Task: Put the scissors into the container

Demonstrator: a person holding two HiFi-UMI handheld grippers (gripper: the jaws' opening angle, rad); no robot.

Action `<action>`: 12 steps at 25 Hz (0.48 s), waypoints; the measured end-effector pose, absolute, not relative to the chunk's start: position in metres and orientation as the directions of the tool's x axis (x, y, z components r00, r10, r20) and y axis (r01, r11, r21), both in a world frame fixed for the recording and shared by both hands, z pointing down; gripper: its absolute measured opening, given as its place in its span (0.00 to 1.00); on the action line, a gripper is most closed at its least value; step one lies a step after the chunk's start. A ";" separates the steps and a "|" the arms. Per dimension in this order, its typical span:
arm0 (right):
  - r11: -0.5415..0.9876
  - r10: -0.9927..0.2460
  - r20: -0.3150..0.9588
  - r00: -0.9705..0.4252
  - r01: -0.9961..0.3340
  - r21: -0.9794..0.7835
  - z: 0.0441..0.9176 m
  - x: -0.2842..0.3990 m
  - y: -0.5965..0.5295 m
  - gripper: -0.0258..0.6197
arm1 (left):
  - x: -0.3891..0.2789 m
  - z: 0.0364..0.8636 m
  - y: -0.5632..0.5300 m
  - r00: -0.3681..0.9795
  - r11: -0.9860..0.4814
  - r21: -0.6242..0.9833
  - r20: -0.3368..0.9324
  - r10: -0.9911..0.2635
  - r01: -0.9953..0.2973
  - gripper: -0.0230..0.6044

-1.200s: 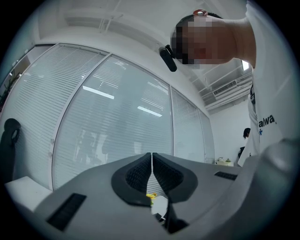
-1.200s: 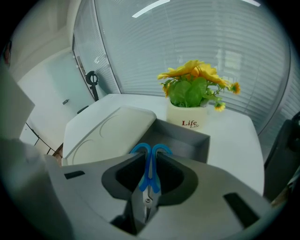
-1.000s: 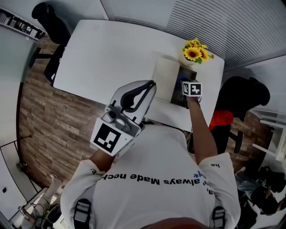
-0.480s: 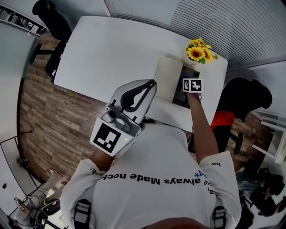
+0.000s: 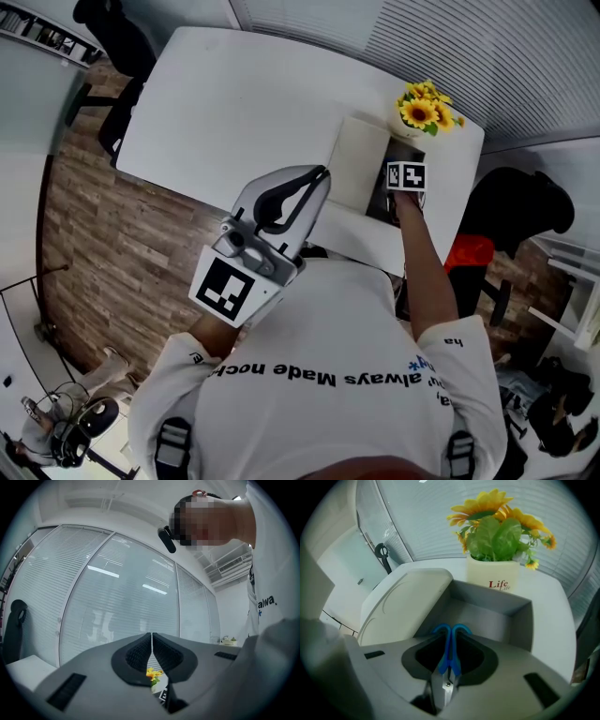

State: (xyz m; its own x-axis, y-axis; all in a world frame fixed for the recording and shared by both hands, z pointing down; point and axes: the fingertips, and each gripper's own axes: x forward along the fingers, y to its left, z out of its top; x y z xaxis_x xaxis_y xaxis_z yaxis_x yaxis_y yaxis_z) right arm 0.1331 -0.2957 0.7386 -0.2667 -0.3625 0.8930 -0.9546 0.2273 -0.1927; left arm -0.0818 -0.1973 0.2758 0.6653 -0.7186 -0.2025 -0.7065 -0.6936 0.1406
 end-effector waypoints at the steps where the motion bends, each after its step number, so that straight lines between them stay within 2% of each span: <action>1: 0.226 -0.361 0.894 -0.265 -0.955 -0.192 0.740 0.134 -0.296 0.18 | -0.082 0.276 -0.197 0.664 -0.692 0.140 -0.202 -0.720 -0.708 0.08; 8: 0.206 -0.367 0.890 -0.271 -0.957 -0.206 0.742 0.136 -0.294 0.18 | -0.085 0.277 -0.192 0.653 -0.680 0.141 -0.198 -0.731 -0.719 0.08; 12: 0.185 -0.411 0.867 -0.282 -0.957 -0.223 0.731 0.138 -0.297 0.20 | -0.083 0.275 -0.188 0.657 -0.686 0.137 -0.203 -0.726 -0.715 0.08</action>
